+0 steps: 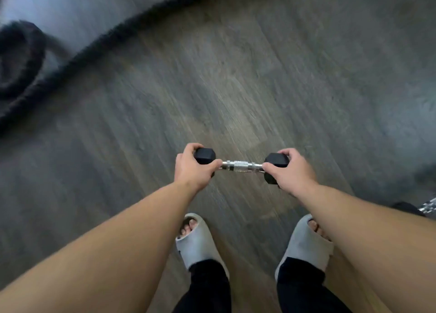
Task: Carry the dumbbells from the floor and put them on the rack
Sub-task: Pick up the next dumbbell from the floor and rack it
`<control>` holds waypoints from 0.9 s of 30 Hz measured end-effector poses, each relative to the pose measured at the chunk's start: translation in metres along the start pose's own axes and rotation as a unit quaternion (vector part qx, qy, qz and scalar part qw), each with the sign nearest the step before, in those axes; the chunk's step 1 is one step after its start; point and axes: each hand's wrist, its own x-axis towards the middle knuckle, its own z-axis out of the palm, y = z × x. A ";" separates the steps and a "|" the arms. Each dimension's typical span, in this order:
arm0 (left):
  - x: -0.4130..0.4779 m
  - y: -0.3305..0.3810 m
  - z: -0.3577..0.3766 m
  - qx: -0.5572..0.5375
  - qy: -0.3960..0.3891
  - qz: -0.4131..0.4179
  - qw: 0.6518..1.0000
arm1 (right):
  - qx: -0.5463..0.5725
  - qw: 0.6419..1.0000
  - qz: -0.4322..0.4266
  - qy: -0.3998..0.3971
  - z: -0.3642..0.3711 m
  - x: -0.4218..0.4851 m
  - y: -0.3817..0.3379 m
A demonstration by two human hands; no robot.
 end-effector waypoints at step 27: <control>-0.692 -0.101 -0.505 -0.175 0.397 -0.157 0.887 | -0.058 0.924 -0.220 -0.307 -0.018 -0.743 -0.186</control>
